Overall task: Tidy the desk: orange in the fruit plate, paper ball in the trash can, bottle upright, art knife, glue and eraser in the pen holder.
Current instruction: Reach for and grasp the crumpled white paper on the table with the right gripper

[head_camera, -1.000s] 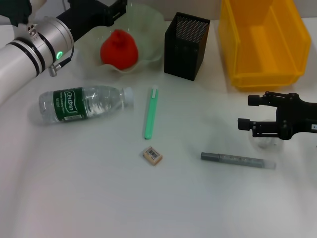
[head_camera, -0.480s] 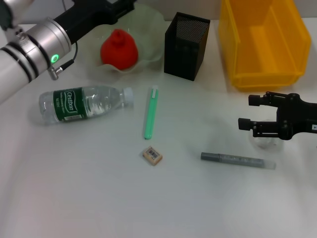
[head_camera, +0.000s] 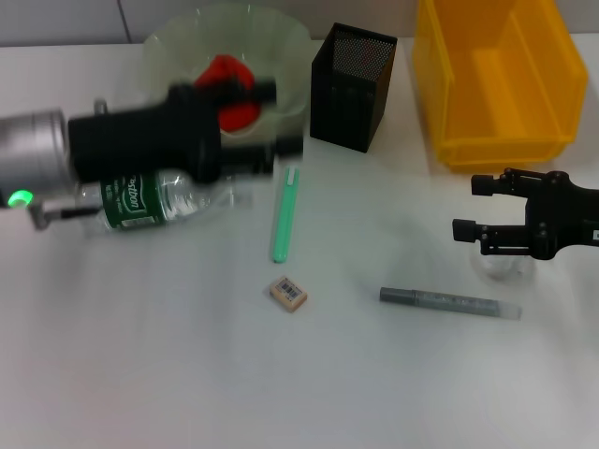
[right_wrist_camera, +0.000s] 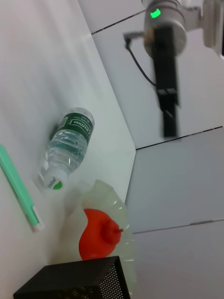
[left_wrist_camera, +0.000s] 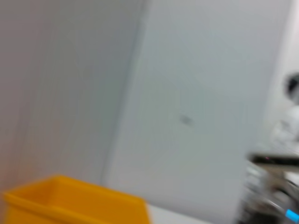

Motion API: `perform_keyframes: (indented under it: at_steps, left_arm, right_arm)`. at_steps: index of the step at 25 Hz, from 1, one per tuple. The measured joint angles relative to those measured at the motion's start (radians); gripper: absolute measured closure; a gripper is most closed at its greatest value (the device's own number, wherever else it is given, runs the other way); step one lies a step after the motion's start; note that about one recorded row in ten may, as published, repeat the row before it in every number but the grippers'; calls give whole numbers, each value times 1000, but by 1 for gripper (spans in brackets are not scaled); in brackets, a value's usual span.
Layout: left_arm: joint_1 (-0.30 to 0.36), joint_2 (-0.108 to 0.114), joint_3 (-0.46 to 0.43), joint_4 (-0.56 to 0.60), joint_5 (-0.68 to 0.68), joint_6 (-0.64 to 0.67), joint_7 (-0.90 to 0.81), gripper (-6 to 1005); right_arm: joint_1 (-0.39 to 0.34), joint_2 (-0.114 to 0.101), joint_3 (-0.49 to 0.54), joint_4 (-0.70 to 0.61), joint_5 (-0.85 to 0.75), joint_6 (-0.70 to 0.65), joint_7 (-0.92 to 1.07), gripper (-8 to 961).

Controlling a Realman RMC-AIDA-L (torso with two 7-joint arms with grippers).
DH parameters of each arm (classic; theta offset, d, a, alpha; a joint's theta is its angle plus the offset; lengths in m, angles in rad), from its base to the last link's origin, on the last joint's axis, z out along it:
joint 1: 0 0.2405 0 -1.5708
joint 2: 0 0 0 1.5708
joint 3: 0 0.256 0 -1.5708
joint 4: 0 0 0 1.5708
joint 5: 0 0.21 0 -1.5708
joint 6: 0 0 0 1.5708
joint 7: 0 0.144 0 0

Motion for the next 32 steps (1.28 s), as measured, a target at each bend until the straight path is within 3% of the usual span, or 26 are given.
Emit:
perform_keyframes:
  at_steps: [4, 9, 17, 25, 32]
  left_arm:
    - [6, 11, -13, 9, 140, 79, -35, 174]
    - [31, 13, -28, 12, 269, 83, -3, 174]
    - [104, -7, -25, 3, 291, 4, 186, 175]
    - [109, -22, -26, 3, 333, -22, 215, 175]
    - [110, -37, -27, 3, 333, -17, 234, 176]
  right_arm:
    - [2, -2, 0, -9, 0, -17, 1, 161]
    - [4, -6, 2, -24, -7, -25, 17, 163]
    - [12, -12, 4, -26, -27, -26, 45, 165]
    - [24, -14, -2, -31, -38, -29, 95, 168]
    - [108, -30, -5, -203, -231, -130, 437, 170]
